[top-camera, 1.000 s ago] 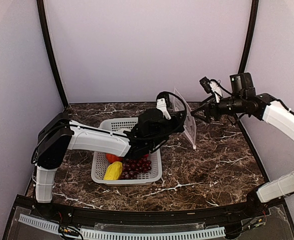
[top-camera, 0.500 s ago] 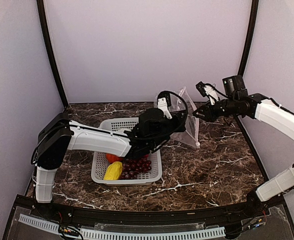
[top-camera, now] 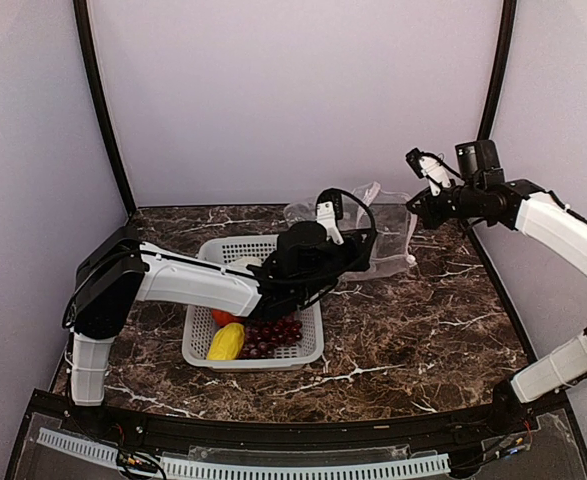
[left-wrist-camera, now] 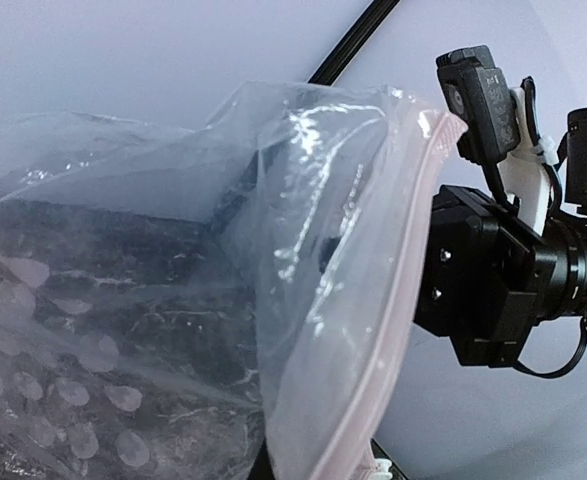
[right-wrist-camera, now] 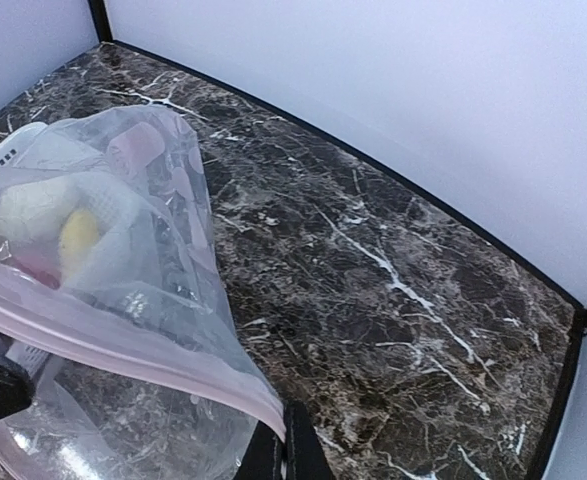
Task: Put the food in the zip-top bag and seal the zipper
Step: Open the zipper food storage bag at the center of the board, then pick up the fake vegetable from the bin.
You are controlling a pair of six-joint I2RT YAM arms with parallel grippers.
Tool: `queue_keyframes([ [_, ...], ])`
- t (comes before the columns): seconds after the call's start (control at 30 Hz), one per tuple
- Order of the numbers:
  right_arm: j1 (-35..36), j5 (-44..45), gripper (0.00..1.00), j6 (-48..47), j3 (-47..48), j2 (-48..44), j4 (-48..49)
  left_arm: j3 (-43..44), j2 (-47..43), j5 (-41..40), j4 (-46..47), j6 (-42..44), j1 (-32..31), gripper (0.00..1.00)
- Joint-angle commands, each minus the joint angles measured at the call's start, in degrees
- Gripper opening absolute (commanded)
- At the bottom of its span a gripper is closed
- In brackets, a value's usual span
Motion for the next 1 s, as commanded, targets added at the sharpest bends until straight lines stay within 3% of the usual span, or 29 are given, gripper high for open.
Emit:
queue_keyframes([
  [0.0,-0.6,7.3,0.00,-3.5,1.8,-3.0,2.7,-1.0,-1.5,0.1,-1.0,2.4,-0.3,0.19],
  [0.2,-1.3,13.7,0.00,-8.7,3.4,-3.1,2.5,-4.3,-3.9,0.7,3.8,8.1,-0.1,0.54],
  [0.33,-5.1,18.1,0.00,-11.8,6.8,-0.5,2.7,-10.5,-8.8,1.8,7.4,10.8,1.0,0.62],
  [0.5,-9.1,21.0,0.00,-14.2,8.9,0.7,5.6,-17.2,-19.3,1.2,-5.1,12.3,2.3,0.62],
  [0.87,-3.5,-3.5,0.00,-11.6,-6.9,1.1,2.3,-27.9,-41.5,-8.6,-39.9,16.9,3.6,0.79],
  [0.9,-3.5,-5.1,0.00,-11.6,-7.5,1.3,2.2,-28.1,-42.0,-9.0,-41.3,16.9,3.6,0.91],
  [0.97,-3.5,-6.8,0.00,-11.2,-8.3,1.4,2.5,-28.4,-43.2,-10.9,-46.4,15.7,3.7,0.98],
])
